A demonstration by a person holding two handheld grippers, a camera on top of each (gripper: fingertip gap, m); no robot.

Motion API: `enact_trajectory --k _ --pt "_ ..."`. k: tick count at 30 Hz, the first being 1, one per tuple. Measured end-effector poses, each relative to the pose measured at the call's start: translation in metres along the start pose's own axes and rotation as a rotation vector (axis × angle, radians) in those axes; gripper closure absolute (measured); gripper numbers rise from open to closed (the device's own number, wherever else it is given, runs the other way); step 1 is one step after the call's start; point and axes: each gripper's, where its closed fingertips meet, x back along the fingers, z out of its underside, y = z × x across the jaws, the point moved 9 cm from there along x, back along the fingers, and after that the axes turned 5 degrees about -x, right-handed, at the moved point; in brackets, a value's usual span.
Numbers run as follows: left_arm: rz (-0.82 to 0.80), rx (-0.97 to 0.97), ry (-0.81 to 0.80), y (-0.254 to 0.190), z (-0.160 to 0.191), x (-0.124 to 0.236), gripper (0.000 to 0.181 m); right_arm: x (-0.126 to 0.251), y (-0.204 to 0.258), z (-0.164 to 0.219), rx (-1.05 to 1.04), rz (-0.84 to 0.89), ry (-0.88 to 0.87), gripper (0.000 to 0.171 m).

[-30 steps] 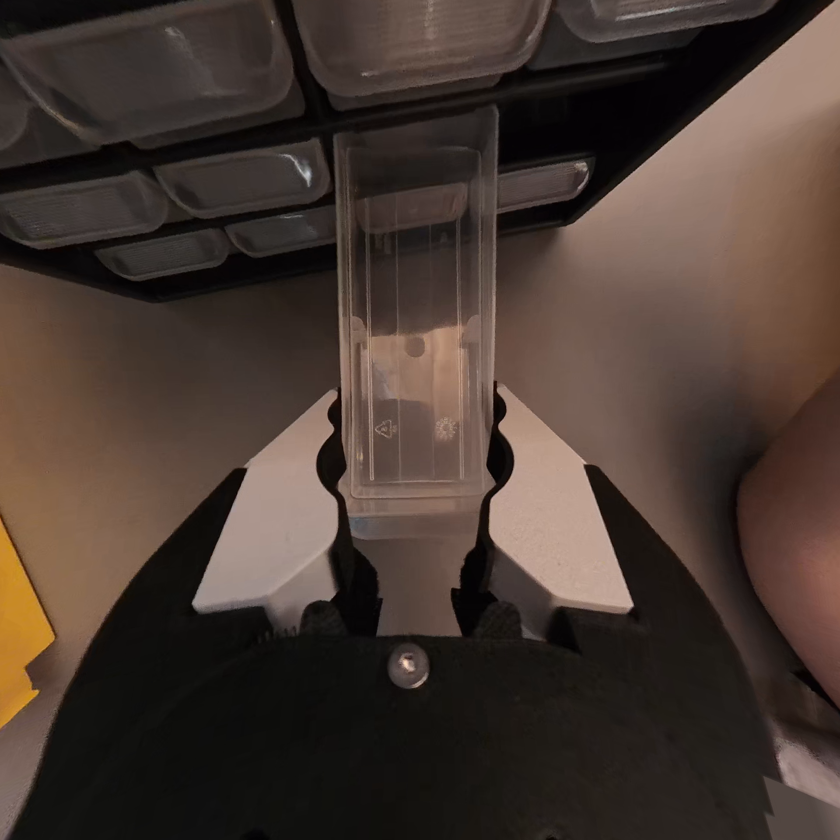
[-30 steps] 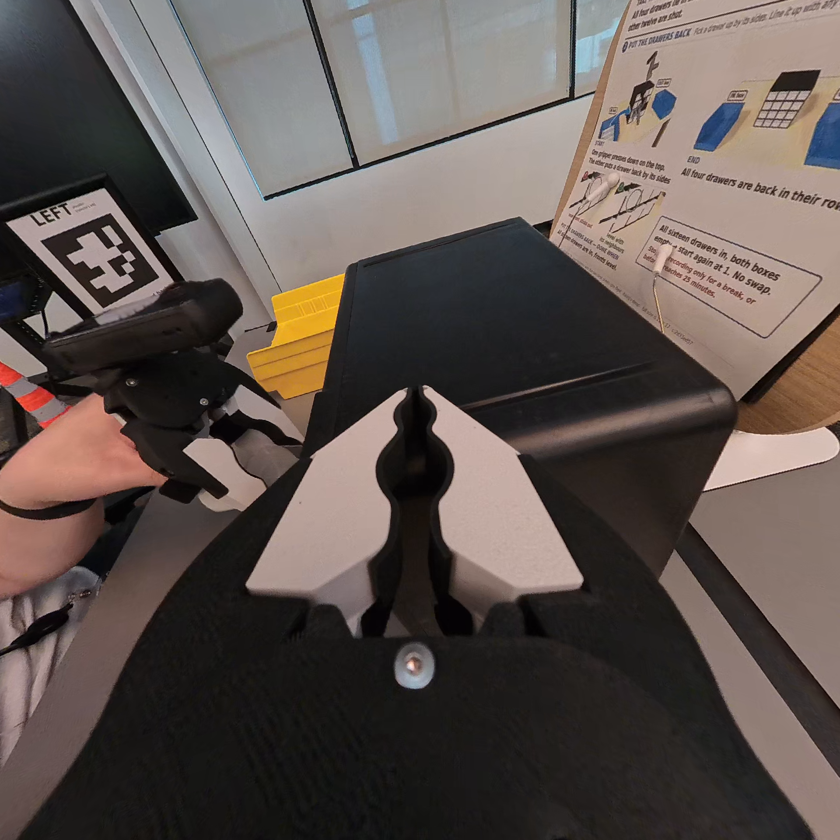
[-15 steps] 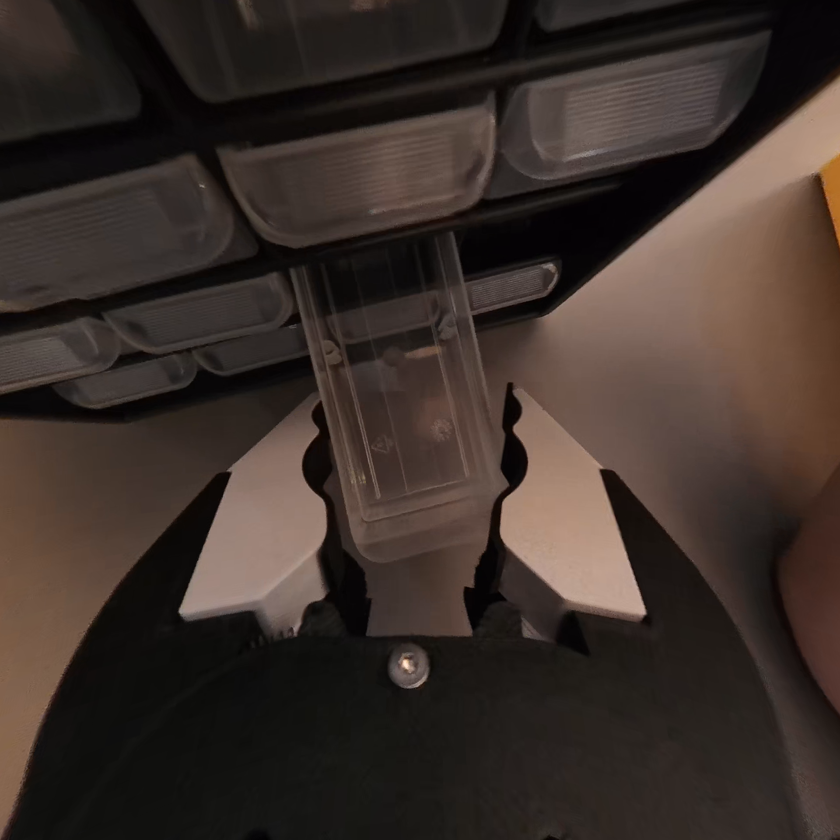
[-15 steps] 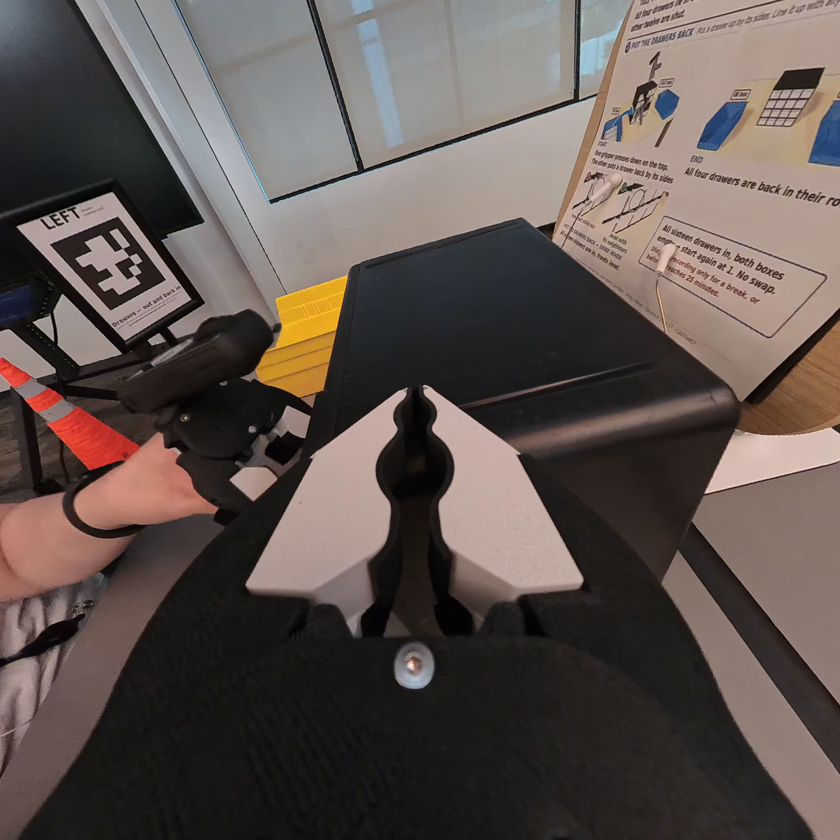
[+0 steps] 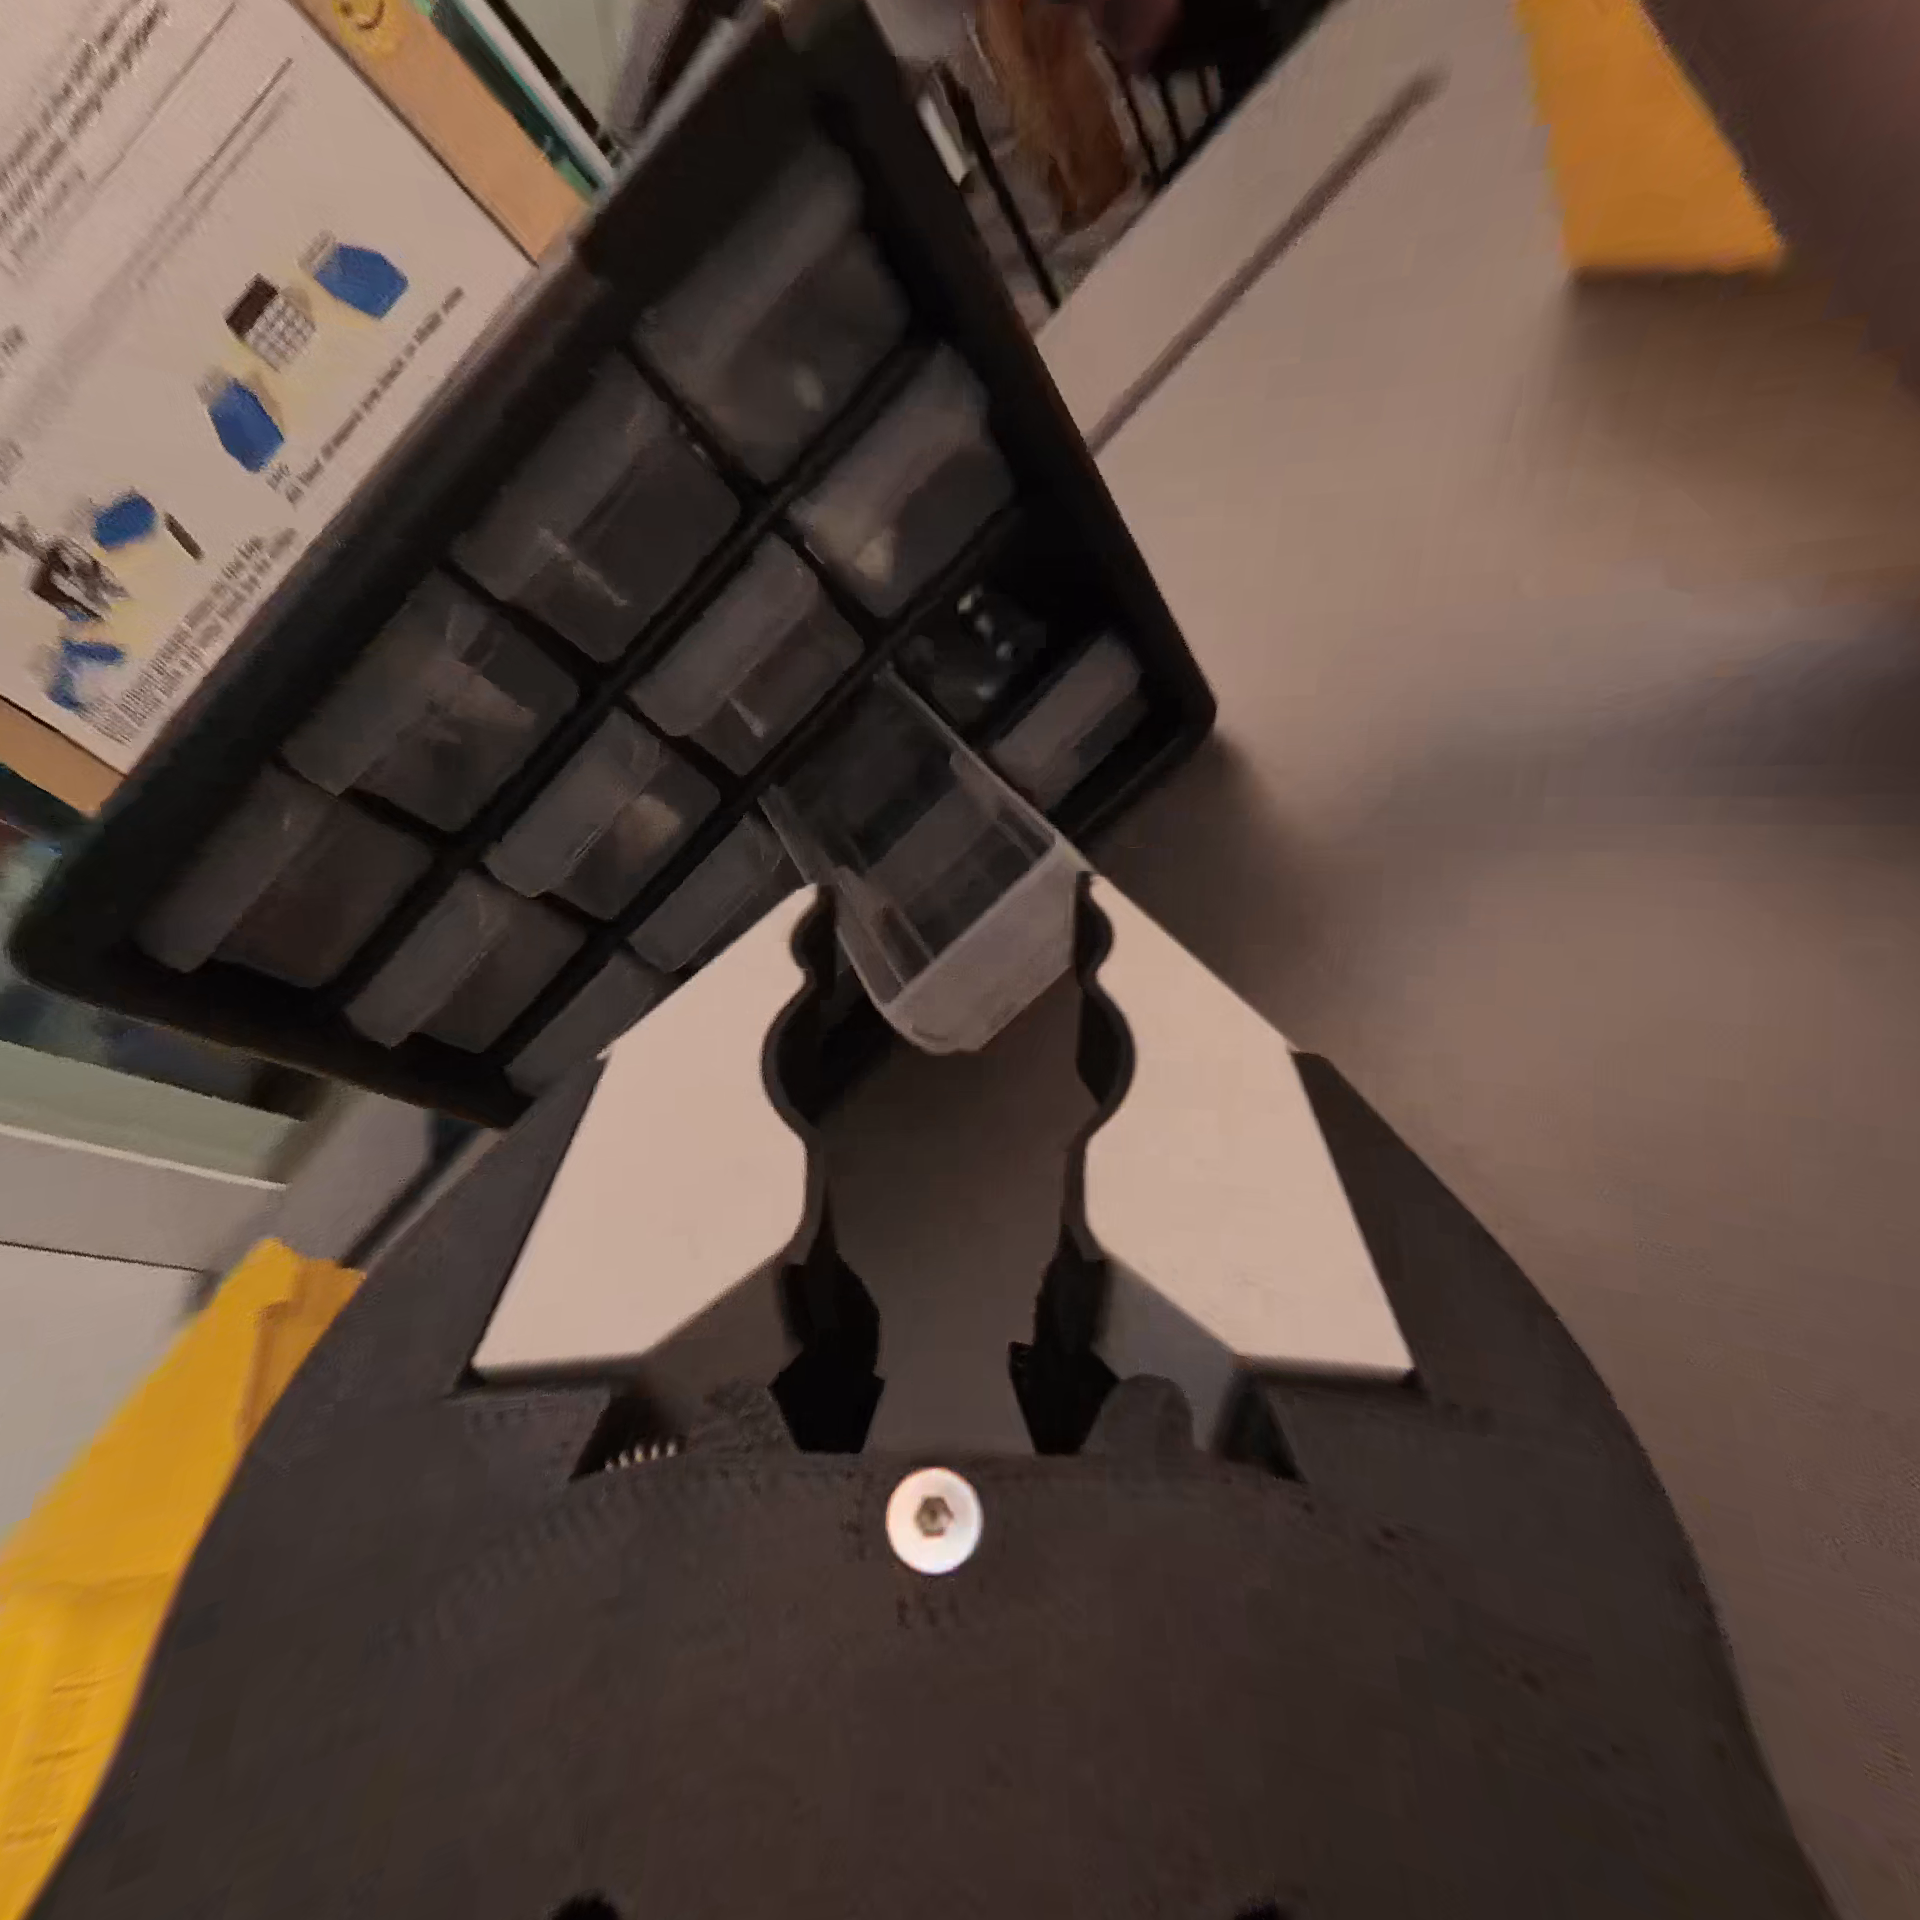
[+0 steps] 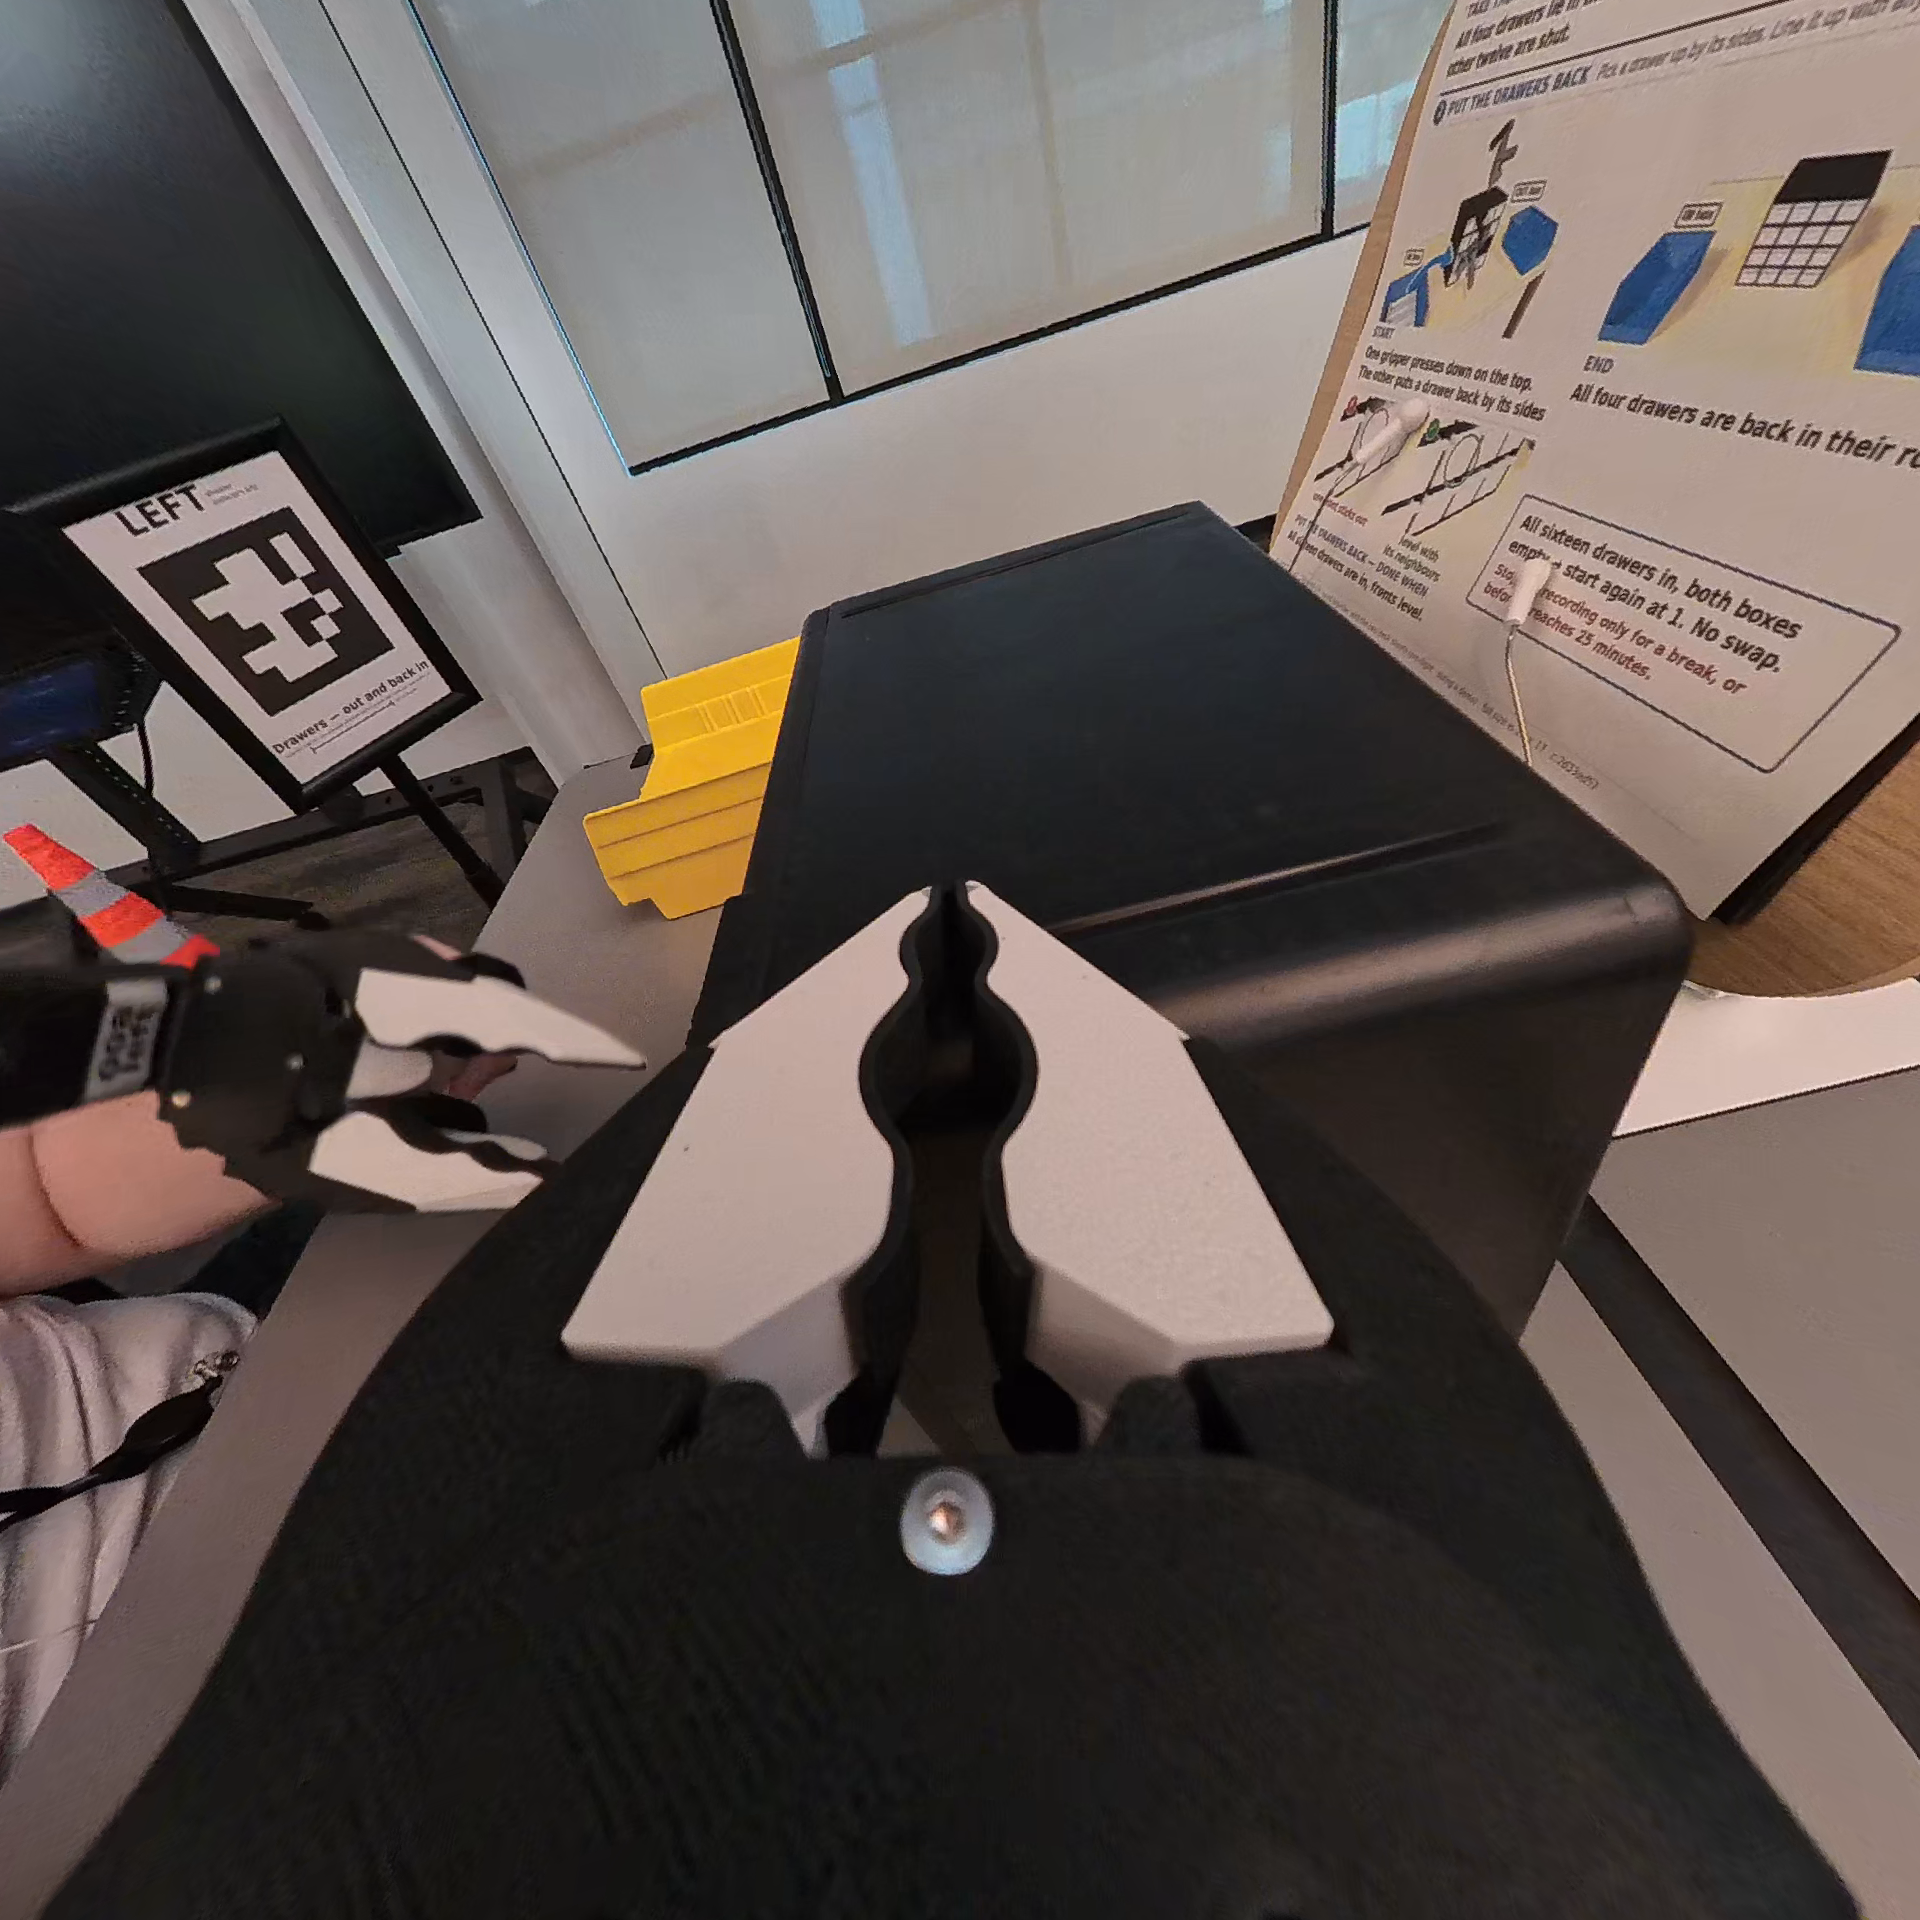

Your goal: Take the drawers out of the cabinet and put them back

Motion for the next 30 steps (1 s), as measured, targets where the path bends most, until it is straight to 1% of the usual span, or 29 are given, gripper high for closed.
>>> enact_trajectory --k 3,4,5,7,9,16,24,30 --pt "-0.028 -0.144 -0.002 -0.015 0.008 -0.001 0.156 0.000 0.000 0.000 -0.003 -0.003 -0.002 0.171" --pt "-0.042 -0.167 -0.006 -0.017 0.009 -0.002 0.166 0.000 0.000 0.000 -0.004 -0.004 -0.003 0.171" --pt "-0.050 -0.181 -0.002 -0.019 0.010 -0.003 0.170 0.000 -0.001 0.000 -0.005 -0.006 -0.004 0.171" --pt "-0.049 -0.199 0.015 -0.019 0.012 -0.009 0.170 0.000 -0.001 0.000 -0.007 -0.008 -0.005 0.171" --pt "-0.023 -0.209 -0.006 -0.020 0.011 -0.011 0.176 0.000 -0.001 0.000 -0.008 -0.010 -0.006 0.171" --pt "-0.053 -0.208 0.023 -0.008 0.007 -0.031 0.177 0.000 -0.001 0.001 -0.010 -0.013 -0.006 0.171" --pt "-0.047 -0.146 0.029 0.009 -0.002 -0.071 0.178 0.000 -0.001 0.001 -0.011 -0.013 -0.006 0.171" --pt "-0.020 -0.020 0.025 0.024 0.000 -0.091 0.177 0.000 -0.001 0.001 -0.011 -0.013 -0.005 0.171"
